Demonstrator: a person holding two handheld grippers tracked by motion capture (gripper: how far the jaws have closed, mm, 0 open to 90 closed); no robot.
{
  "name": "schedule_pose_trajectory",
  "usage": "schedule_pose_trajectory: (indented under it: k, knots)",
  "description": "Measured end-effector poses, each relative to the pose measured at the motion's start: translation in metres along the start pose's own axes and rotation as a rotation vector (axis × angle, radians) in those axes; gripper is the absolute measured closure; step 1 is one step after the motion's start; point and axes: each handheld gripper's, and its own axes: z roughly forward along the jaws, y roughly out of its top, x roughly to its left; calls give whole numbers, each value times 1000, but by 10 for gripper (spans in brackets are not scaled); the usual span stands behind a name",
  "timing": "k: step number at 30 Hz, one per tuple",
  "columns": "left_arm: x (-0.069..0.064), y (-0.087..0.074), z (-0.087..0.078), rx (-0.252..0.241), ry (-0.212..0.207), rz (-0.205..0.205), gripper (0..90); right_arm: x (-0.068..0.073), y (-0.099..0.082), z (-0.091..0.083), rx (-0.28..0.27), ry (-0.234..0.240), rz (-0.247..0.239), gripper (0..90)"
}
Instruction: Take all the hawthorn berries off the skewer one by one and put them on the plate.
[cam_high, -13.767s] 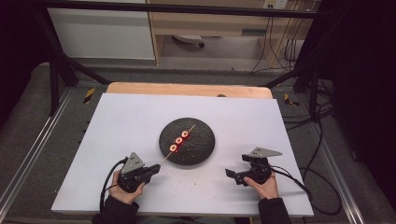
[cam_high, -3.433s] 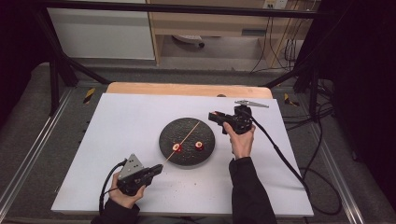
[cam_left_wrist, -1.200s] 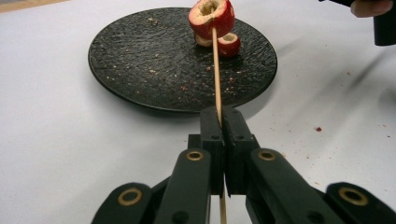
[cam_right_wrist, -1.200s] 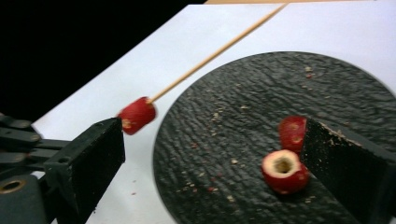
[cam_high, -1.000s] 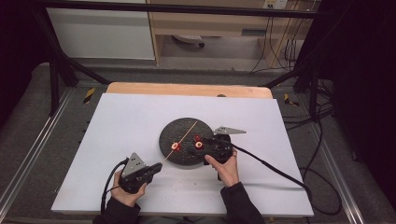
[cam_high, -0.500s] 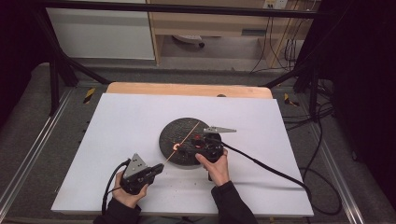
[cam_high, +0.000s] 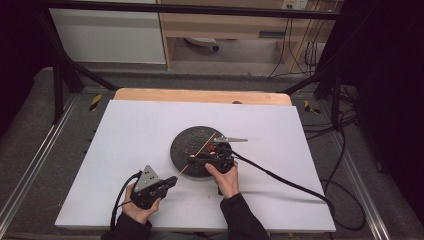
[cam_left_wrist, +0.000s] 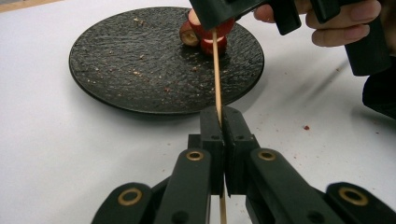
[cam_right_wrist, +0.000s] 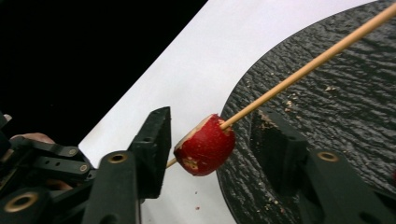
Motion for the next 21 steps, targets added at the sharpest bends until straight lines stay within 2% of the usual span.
schedule_pose_trajectory:
  k: [6, 9, 13, 21]
  knots:
    - [-1, 0, 0, -1, -3, 2, 879, 1, 0, -1, 14, 21, 10, 624]
    - [-1, 0, 0, -1, -4, 2, 879, 1, 2, -2, 19, 22, 17, 632]
    - [-1, 0, -1, -4, -8, -1, 879, 0, 4, -4, 13, 2, -3, 635]
    - [-1, 1, -2, -21, -9, -3, 879, 2, 15, -13, -21, -19, -20, 638]
